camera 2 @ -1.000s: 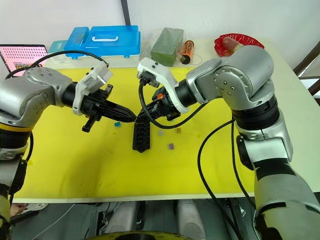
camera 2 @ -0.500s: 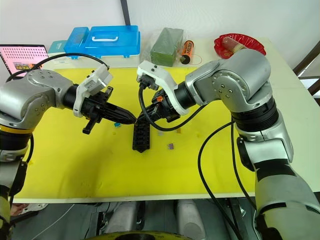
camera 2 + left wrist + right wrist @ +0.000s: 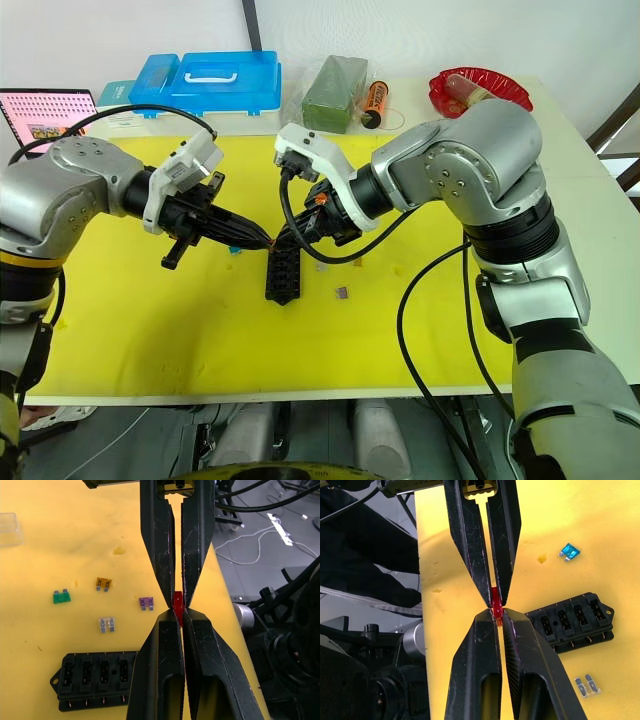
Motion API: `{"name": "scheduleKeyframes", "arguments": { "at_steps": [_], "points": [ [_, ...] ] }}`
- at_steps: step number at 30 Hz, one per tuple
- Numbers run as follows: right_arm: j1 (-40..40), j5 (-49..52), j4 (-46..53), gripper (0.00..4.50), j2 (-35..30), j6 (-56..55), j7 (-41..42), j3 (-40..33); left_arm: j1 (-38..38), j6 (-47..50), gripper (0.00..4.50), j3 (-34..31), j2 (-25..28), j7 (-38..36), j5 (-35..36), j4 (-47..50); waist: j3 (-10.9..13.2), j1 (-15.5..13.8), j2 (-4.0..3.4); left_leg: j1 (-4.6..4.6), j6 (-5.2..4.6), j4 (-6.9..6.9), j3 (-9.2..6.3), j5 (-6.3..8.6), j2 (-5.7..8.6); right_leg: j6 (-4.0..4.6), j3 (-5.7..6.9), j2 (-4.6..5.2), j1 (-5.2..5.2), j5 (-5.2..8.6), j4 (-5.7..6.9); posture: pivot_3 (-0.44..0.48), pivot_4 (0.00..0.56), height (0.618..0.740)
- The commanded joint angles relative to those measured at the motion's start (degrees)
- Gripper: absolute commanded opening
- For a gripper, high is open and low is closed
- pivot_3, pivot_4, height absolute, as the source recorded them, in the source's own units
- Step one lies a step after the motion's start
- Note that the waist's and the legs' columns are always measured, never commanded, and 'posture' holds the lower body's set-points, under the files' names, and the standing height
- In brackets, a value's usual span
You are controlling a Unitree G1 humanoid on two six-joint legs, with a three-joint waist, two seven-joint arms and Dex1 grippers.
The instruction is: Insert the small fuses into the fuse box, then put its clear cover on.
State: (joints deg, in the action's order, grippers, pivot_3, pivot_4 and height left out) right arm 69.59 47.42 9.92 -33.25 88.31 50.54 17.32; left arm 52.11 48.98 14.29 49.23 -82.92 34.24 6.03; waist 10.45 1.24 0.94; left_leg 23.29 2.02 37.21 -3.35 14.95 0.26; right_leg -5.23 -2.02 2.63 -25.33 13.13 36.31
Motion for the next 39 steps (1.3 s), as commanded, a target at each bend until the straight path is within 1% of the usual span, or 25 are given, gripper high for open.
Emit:
{"name": "scheduleKeyframes", "arguments": {
  "at_steps": [1,3,4,17,18,19,20,21,26,27,30,31,33,36,39],
  "points": [
    [1.4,0.7,1.3,0.24,0.0,-0.8,1.0,-1.1,0.2,-0.9,0.00,-1.1,0.5,-0.2,-0.7,1.2,0.0,0.0,0.00,0.00,0.00,0.00,0.00,0.00,0.00,0.00,0.00,0.00,0.00,0.00,0.00,0.000,0.150,0.740],
    [1.4,0.6,1.2,0.24,0.1,-0.8,0.9,-1.2,0.2,-1.0,0.00,-1.0,0.5,-0.2,-0.8,1.2,0.0,0.0,0.00,0.00,0.00,0.01,0.00,0.00,0.00,0.00,0.00,0.00,0.00,0.00,0.01,0.000,0.150,0.740],
    [1.5,0.7,1.1,0.12,0.2,-0.7,0.8,-1.3,0.2,-1.0,0.00,-1.0,0.5,-0.3,-0.8,1.2,0.0,0.0,0.00,0.00,0.00,0.01,0.00,0.00,0.00,0.00,0.00,0.00,0.00,0.00,0.01,0.000,0.150,0.740],
    [1.0,0.7,1.6,0.12,0.1,-0.9,0.8,-1.3,-0.3,-1.8,0.00,-0.7,0.7,0.1,-2.0,1.1,0.0,0.0,0.00,0.00,0.00,0.02,0.00,0.00,0.00,0.00,0.00,0.00,0.00,0.00,0.03,0.000,0.150,0.740],
    [0.8,0.6,1.8,0.00,0.0,-1.4,1.1,-1.2,-0.5,-2.1,0.39,-0.7,0.7,0.8,-2.6,0.8,0.0,0.0,0.00,0.00,0.00,0.02,0.00,0.00,0.00,0.00,0.00,0.00,0.00,0.00,0.03,0.000,0.150,0.740],
    [0.6,0.6,2.0,0.00,-0.2,-1.8,1.3,-1.0,-0.6,-2.3,0.50,-0.7,0.7,1.2,-3.0,0.7,0.0,0.0,-0.01,0.00,0.00,0.02,0.00,0.00,0.00,0.00,0.00,0.00,0.00,0.00,0.03,0.000,0.150,0.740],
    [0.3,0.6,2.3,0.00,-0.3,-2.4,1.6,-0.9,-0.8,-2.5,0.85,-0.7,0.8,1.2,-3.2,0.7,0.0,0.0,-0.01,0.00,0.00,0.02,0.00,0.00,0.00,0.00,0.00,0.00,0.00,0.00,0.03,0.000,0.150,0.740],
    [-0.1,0.6,2.6,0.00,-0.4,-3.0,2.0,-0.9,-1.1,-2.6,1.03,-0.9,0.9,1.1,-3.3,0.9,0.0,0.0,0.00,-0.01,0.00,0.02,0.00,0.00,0.00,0.00,0.00,0.00,0.00,0.00,0.04,0.000,0.150,0.740],
    [-5.7,-1.4,8.0,0.00,-1.9,-13.2,5.1,0.1,-5.2,-4.4,2.75,-2.9,4.0,0.6,-3.6,3.4,0.0,0.1,0.01,-0.01,0.00,0.02,0.00,0.00,0.00,0.00,0.00,0.00,0.00,0.00,0.05,0.000,0.150,0.740],
    [-7.2,-2.4,8.4,0.00,-1.9,-15.6,5.2,0.2,-6.8,-5.2,3.16,-3.4,4.9,0.9,-4.0,3.9,0.0,0.1,0.01,-0.02,0.00,0.02,0.00,0.00,0.00,0.00,0.00,0.00,0.00,0.00,0.07,0.000,0.150,0.740],
    [-14.4,-8.4,9.5,0.00,-1.0,-30.0,6.9,1.0,-14.1,-9.8,4.20,-5.3,7.9,2.8,-6.9,5.3,-0.1,0.3,0.04,-0.08,0.00,0.01,0.01,0.00,-0.01,0.00,0.00,0.00,0.03,0.00,0.10,0.000,0.150,0.740],
    [-15.9,-10.2,9.6,0.00,-0.8,-33.7,7.5,1.5,-15.8,-11.2,4.45,-5.8,8.2,3.4,-7.5,5.6,-0.1,0.3,0.04,-0.12,0.00,0.00,0.00,0.00,-0.01,0.00,0.00,0.00,0.07,0.00,0.10,0.000,0.150,0.740],
    [-18.9,-13.8,8.7,0.00,0.1,-39.9,7.7,2.9,-19.9,-11.7,4.45,-7.1,7.9,6.2,-7.8,7.5,-0.1,0.2,0.04,-0.13,0.00,0.01,0.01,0.00,-0.01,0.00,0.00,0.00,0.09,0.00,0.09,0.000,0.150,0.740],
    [-22.0,-17.7,6.9,0.00,-0.1,-46.0,10.0,4.8,-24.6,-13.6,4.45,-7.7,7.5,9.3,-9.3,10.0,-0.1,-0.2,0.05,-0.13,0.00,0.06,0.01,0.00,-0.01,0.00,-0.01,0.02,0.11,0.00,0.12,0.000,0.150,0.740],
    [-23.3,-21.1,5.0,0.00,-0.5,-49.8,12.2,6.8,-26.7,-15.6,4.45,-7.2,6.2,12.0,-11.0,10.5,-0.1,-0.4,0.06,-0.14,0.01,0.12,0.00,0.00,0.00,0.00,0.01,0.04,0.17,-0.01,0.11,0.000,0.150,0.740]
  ]
}}
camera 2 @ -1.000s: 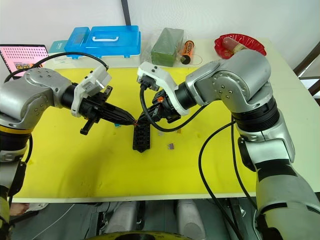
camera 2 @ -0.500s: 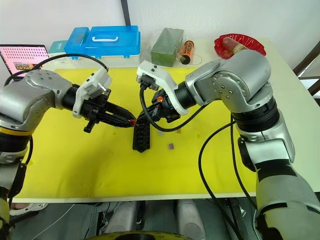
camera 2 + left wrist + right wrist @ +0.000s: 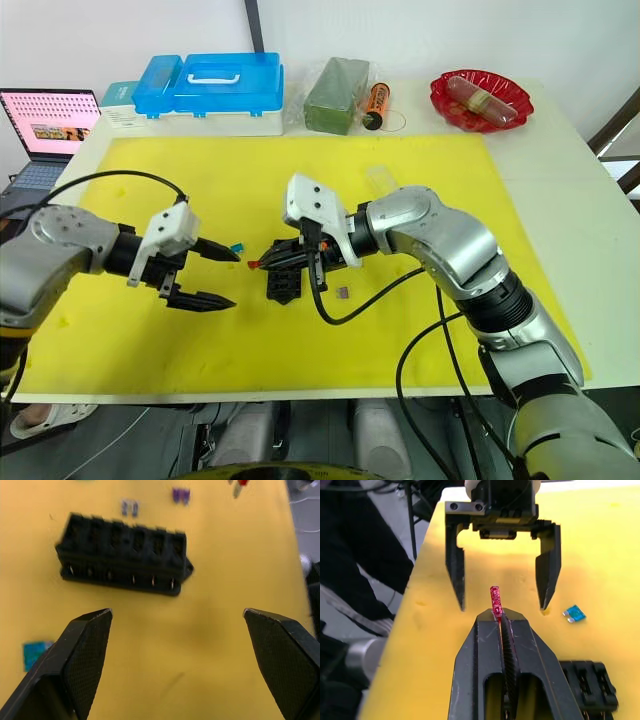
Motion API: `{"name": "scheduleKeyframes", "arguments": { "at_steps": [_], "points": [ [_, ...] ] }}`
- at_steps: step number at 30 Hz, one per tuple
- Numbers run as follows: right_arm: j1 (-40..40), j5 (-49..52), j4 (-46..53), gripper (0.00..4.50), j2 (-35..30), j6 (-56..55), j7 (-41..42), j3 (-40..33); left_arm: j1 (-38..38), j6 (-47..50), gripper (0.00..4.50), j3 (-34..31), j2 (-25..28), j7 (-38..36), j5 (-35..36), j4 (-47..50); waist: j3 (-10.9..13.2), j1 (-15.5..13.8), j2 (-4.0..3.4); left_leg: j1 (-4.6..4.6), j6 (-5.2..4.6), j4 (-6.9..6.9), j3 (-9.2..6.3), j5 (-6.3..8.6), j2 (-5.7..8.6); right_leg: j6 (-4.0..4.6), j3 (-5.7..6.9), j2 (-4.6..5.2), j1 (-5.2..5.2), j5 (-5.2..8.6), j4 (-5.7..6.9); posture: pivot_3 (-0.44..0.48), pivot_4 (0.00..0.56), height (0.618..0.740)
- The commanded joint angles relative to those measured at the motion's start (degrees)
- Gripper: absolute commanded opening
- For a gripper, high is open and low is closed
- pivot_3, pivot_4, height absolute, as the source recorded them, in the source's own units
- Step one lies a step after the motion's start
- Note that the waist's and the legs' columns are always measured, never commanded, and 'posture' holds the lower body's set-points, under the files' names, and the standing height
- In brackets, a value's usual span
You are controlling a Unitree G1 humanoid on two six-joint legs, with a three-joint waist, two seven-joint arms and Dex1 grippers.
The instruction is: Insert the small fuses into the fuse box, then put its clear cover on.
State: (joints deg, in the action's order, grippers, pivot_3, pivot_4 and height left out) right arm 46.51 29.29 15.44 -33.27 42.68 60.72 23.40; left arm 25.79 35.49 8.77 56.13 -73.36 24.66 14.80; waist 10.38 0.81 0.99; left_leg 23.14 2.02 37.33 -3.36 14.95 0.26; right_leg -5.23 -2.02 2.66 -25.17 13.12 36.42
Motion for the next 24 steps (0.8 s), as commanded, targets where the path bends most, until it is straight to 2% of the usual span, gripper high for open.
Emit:
{"name": "scheduleKeyframes", "arguments": {
  "at_steps": [1,12,24],
  "points": [
    [-0.5,-3.9,-1.1,0.00,-0.4,-5.0,2.4,1.2,-0.5,-2.1,4.45,-1.6,-1.1,3.1,-1.6,1.8,0.0,0.0,0.00,-0.03,0.00,0.01,0.00,0.00,0.00,0.00,0.01,0.00,0.04,0.00,0.00,0.000,0.150,0.740],
    [-2.6,-11.2,-4.9,0.00,1.6,-7.7,3.0,3.8,-0.2,-4.1,4.45,0.3,-4.3,5.2,-4.2,0.8,0.0,0.2,0.00,-0.12,0.00,-0.02,0.00,0.00,0.00,0.01,0.01,-0.02,0.09,0.00,0.00,0.000,0.150,0.740],
    [-3.6,-12.8,-4.5,0.00,1.3,-6.1,3.5,3.5,0.1,-4.4,4.45,1.1,-5.6,5.1,-5.1,1.0,0.0,0.2,0.01,-0.56,0.00,-0.12,0.00,0.01,0.00,0.02,0.01,-0.02,0.52,0.00,-0.09,0.000,0.150,0.740]
  ]
}}
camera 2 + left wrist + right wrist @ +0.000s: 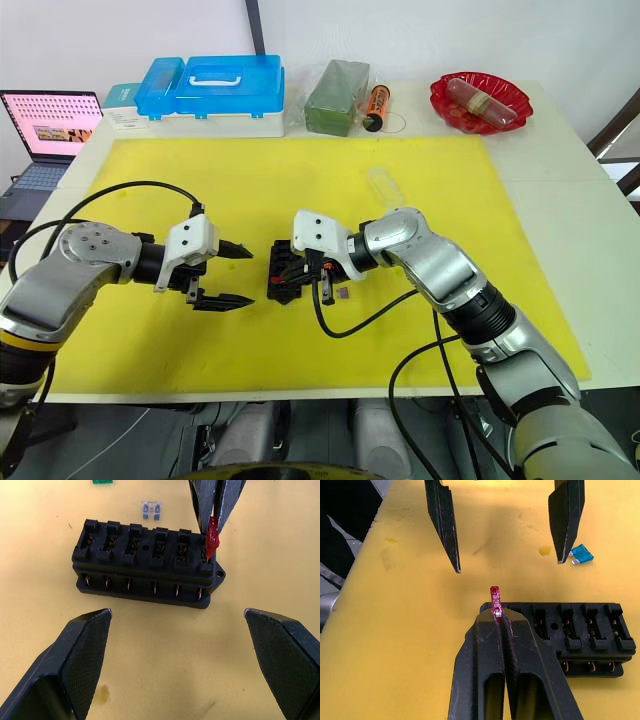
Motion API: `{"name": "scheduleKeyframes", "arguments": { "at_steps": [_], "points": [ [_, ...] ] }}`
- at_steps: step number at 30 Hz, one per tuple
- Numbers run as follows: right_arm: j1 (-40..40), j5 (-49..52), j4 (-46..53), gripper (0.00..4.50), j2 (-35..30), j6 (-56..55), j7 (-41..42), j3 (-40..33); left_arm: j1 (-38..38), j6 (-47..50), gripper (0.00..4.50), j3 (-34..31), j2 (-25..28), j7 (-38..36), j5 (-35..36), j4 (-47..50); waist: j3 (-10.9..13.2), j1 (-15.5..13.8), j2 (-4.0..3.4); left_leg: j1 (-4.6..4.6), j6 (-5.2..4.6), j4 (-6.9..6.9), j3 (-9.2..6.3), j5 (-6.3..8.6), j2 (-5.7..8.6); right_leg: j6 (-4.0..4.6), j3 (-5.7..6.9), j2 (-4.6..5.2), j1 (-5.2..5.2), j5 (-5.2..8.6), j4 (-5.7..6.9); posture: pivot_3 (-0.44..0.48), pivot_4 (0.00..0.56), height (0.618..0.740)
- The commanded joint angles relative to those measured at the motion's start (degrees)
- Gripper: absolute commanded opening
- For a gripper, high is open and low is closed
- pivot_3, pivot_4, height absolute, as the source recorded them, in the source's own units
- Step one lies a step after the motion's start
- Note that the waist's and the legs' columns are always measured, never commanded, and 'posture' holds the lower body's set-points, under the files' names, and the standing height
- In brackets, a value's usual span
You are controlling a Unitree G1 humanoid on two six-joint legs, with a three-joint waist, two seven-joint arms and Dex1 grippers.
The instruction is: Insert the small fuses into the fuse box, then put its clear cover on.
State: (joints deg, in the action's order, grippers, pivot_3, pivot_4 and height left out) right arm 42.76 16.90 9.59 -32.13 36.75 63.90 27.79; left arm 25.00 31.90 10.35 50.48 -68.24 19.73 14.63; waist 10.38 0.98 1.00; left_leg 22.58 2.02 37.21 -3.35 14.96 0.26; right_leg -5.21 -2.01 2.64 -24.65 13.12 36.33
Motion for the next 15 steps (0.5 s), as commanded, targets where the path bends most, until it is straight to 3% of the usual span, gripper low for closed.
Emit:
{"name": "scheduleKeyframes", "arguments": {
  "at_steps": [1,15],
  "points": [
    [0.1,-0.4,1.3,0.00,0.1,0.0,0.4,-0.9,1.0,-0.7,4.45,-0.5,0.0,0.0,-0.3,1.1,0.0,0.0,0.00,-0.03,0.00,-0.01,0.01,0.00,0.00,0.00,0.00,0.00,0.02,0.00,0.00,0.000,0.150,0.740],
    [-0.9,-1.8,1.0,0.00,0.8,0.2,-0.6,-1.0,0.9,-0.2,4.45,-0.4,-0.8,0.1,-0.6,1.7,0.0,0.0,0.00,-0.08,0.00,-0.01,0.00,0.00,0.00,0.00,0.00,0.00,0.06,0.00,0.00,0.000,0.150,0.740]
  ]
}}
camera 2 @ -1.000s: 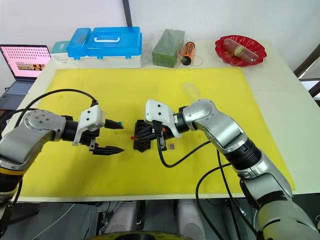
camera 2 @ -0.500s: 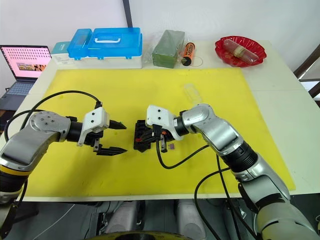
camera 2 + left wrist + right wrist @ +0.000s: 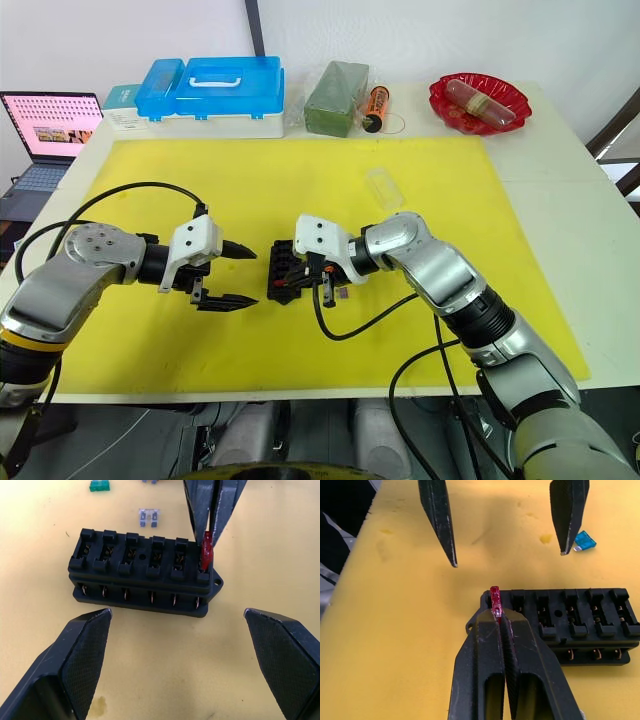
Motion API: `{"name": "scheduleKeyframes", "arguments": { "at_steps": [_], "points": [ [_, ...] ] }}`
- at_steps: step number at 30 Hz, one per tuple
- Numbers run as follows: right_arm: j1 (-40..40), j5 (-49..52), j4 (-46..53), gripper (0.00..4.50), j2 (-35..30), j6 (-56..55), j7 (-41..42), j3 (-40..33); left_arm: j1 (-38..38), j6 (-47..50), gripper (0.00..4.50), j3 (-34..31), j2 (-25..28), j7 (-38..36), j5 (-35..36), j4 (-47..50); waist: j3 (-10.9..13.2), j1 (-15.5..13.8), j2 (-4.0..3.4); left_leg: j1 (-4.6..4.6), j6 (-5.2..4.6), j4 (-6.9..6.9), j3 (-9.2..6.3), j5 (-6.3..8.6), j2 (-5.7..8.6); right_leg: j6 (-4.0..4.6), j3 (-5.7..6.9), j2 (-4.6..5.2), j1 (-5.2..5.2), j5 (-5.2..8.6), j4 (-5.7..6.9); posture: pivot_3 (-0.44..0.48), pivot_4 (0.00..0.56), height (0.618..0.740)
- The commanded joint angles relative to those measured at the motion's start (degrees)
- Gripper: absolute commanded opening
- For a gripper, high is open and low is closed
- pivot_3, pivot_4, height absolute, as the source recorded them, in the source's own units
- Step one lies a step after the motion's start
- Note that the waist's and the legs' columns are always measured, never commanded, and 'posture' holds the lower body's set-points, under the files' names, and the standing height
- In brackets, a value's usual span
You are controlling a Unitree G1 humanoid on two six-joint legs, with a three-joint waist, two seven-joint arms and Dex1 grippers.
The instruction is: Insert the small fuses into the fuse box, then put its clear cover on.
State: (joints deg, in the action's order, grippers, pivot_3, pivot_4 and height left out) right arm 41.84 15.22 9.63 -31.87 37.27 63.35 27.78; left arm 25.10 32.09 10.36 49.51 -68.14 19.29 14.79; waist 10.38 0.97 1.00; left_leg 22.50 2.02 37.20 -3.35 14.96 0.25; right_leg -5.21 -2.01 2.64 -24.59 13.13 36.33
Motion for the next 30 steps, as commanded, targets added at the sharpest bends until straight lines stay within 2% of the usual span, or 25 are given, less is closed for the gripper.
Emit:
{"name": "scheduleKeyframes", "arguments": {
  "at_steps": [1,14,23,30],
  "points": [
    [-0.1,-0.2,1.0,0.00,0.5,-0.3,0.0,-1.0,0.9,-0.5,4.45,-0.4,0.2,0.0,-0.2,1.5,0.0,0.0,0.00,0.00,0.00,0.00,0.00,0.00,0.00,0.00,0.00,0.00,0.00,0.00,0.00,0.000,0.150,0.740],
    [-1.4,-0.6,1.4,0.00,0.6,0.2,-0.3,-0.9,1.0,-1.0,4.45,-0.4,-0.2,0.1,-0.4,1.0,0.0,0.0,0.00,-0.02,0.00,0.00,0.00,0.00,0.00,0.00,0.00,0.00,0.02,0.00,0.00,0.000,0.150,0.740],
    [-3.8,-6.0,-0.7,0.00,-0.1,-5.5,-1.0,1.7,1.1,-1.0,4.45,-0.4,-0.7,0.7,-0.6,0.9,0.0,0.0,0.01,-0.08,0.00,0.00,0.00,0.00,0.00,0.00,0.00,-0.01,0.08,0.00,0.00,0.000,0.150,0.740],
    [-4.0,-7.7,-2.4,0.00,0.4,-9.7,-0.8,1.1,1.2,-0.8,4.45,-0.5,-1.1,1.1,-0.8,0.8,0.0,0.1,0.01,-0.13,0.00,0.00,0.00,0.00,0.00,0.00,0.00,-0.01,0.13,0.00,0.01,0.000,0.150,0.740]
  ]
}}
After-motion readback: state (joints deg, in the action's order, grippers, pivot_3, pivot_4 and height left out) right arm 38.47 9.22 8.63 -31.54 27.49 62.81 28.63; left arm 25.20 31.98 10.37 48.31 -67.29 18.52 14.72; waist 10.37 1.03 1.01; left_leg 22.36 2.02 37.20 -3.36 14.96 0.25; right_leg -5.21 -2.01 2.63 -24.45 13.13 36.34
